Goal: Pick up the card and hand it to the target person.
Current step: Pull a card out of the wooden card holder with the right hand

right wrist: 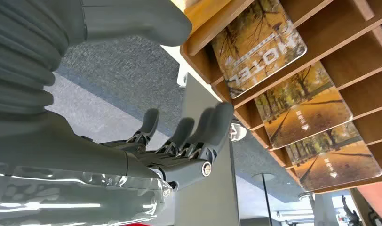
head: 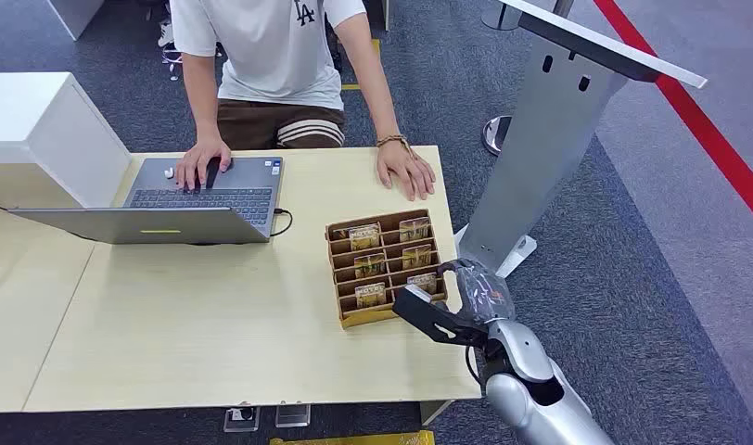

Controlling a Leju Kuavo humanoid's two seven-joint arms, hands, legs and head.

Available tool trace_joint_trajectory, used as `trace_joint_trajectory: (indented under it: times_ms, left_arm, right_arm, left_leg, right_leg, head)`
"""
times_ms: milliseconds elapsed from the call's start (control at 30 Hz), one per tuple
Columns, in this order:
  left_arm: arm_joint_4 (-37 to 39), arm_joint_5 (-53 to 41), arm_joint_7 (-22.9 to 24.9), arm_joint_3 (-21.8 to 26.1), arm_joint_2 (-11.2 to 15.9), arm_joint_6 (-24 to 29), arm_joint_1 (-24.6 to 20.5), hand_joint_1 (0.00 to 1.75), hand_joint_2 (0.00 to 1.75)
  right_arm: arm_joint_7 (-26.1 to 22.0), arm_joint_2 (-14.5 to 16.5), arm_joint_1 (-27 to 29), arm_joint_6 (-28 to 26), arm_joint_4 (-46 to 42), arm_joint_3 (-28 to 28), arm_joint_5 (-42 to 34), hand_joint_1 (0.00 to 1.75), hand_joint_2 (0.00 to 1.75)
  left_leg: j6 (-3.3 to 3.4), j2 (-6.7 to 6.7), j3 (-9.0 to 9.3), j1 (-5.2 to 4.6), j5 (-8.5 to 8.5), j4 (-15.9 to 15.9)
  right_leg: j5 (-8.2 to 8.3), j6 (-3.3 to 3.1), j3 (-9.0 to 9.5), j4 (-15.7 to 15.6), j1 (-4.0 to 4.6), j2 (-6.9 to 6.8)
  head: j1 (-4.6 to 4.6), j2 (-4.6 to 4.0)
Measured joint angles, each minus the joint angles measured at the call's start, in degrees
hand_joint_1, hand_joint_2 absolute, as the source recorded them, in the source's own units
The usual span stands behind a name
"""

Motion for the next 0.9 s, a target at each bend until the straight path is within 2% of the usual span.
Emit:
trace_joint_trajectory:
  times_ms: [900]
  left_arm:
    - [0.0, 0.0, 0.0, 0.0, 0.0, 0.0, 0.0, 0.00, 0.00]
  right_arm:
    - [0.0, 0.0, 0.0, 0.0, 0.1, 0.0, -0.1, 0.80, 1.75]
  left_leg:
    - [0.00, 0.00, 0.00, 0.00, 0.00, 0.0]
  right_leg:
    - [0.00, 0.00, 0.00, 0.0, 0.00, 0.00]
  head:
    - [0.00, 0.00]
